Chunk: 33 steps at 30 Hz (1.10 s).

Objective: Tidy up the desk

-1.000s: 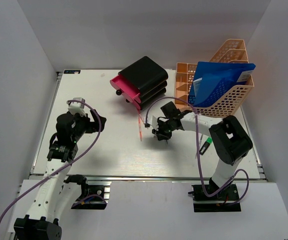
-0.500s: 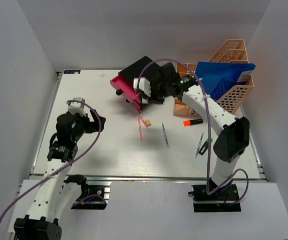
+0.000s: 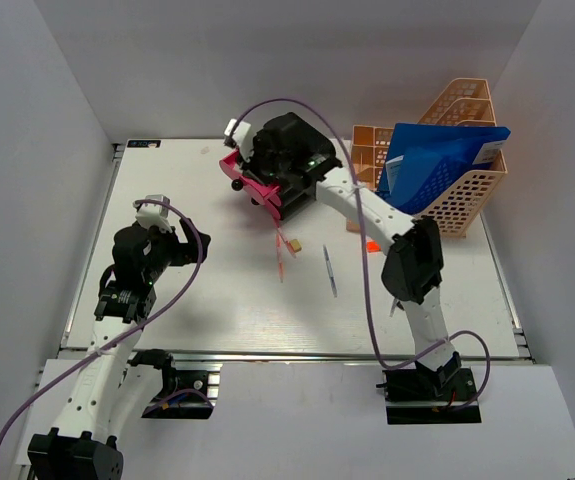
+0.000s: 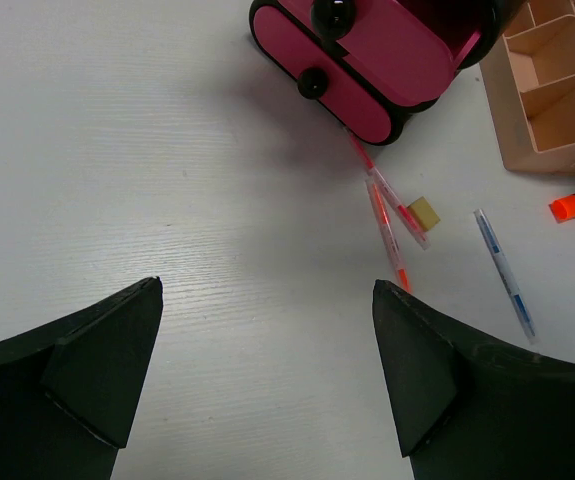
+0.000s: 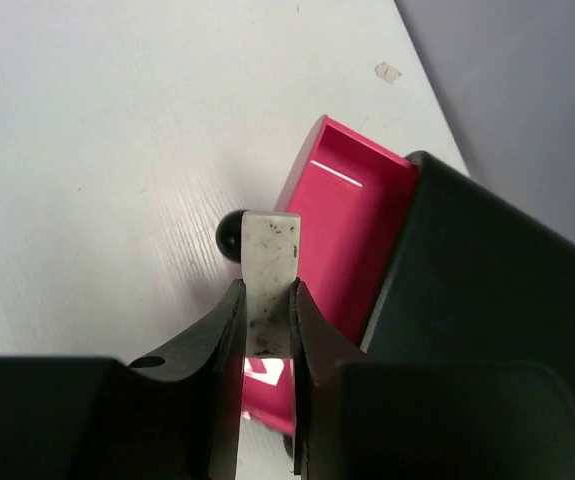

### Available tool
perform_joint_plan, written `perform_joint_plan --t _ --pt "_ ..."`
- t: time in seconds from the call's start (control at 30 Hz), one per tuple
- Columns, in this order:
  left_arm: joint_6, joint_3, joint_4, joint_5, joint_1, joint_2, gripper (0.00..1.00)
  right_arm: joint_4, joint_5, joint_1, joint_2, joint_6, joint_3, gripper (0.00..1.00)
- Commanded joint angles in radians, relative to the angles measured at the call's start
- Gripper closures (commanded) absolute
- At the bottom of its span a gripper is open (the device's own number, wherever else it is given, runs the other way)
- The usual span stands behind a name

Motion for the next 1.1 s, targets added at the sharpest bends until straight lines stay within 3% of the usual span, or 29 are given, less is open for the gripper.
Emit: perform_joint_plan --t 0.0,0.33,0.37,0.4,0.47,0.5,0.6,0.7,0.83,0.87,0.9,0.93,1.03,1.07 --pt "0.008 0.024 0.001 0.004 0.003 -0.008 0.05 0.159 0.131 0.015 0.025 0.079 0.047 1.0" --pt "0.009 0.024 0.004 0.016 0.003 -0.016 0.05 0.222 0.258 0.02 0.059 0.062 0.021 0.98" --pt "0.009 0.023 0.004 0.016 0.003 -0.016 0.05 0.215 0.255 0.018 0.054 0.055 0.014 0.93" --pt "0.009 0.024 0.005 0.018 0.003 -0.016 0.05 0.206 0.249 0.02 0.055 0.05 0.011 0.79" --pt "0.009 0.024 0.002 0.018 0.003 -0.013 0.05 0.19 0.228 0.017 0.049 0.047 0.001 0.67" --pt "0.009 0.024 0.002 0.02 0.003 -0.013 0.05 0.186 0.225 0.018 0.046 0.045 -0.004 0.52" --pt "0.009 0.024 0.002 0.02 0.003 -0.013 0.05 0.17 0.218 0.018 0.029 0.045 -0.013 0.43" --pt "0.009 0.023 0.005 0.021 0.003 -0.011 0.05 0.163 0.171 0.02 0.003 0.05 -0.003 0.42" --pt "0.009 0.023 0.002 0.021 0.003 -0.007 0.05 0.135 0.143 0.02 -0.07 0.059 -0.001 0.53" --pt "0.009 0.023 0.002 0.021 0.003 -0.008 0.05 0.126 0.119 0.012 -0.092 0.061 -0.009 0.68" --pt "0.009 0.024 0.004 0.021 0.003 -0.01 0.05 0.102 0.104 0.009 -0.137 0.065 -0.022 0.76" --pt "0.009 0.024 0.005 0.023 0.003 -0.011 0.05 0.092 0.082 0.005 -0.168 0.065 -0.076 0.98" --pt "0.011 0.023 0.005 0.035 0.003 -0.013 0.07 0.048 0.027 -0.015 -0.305 0.048 -0.218 1.0" --pt "0.012 0.021 0.007 0.038 0.003 -0.016 0.08 0.043 0.025 -0.022 -0.341 0.044 -0.337 1.0"
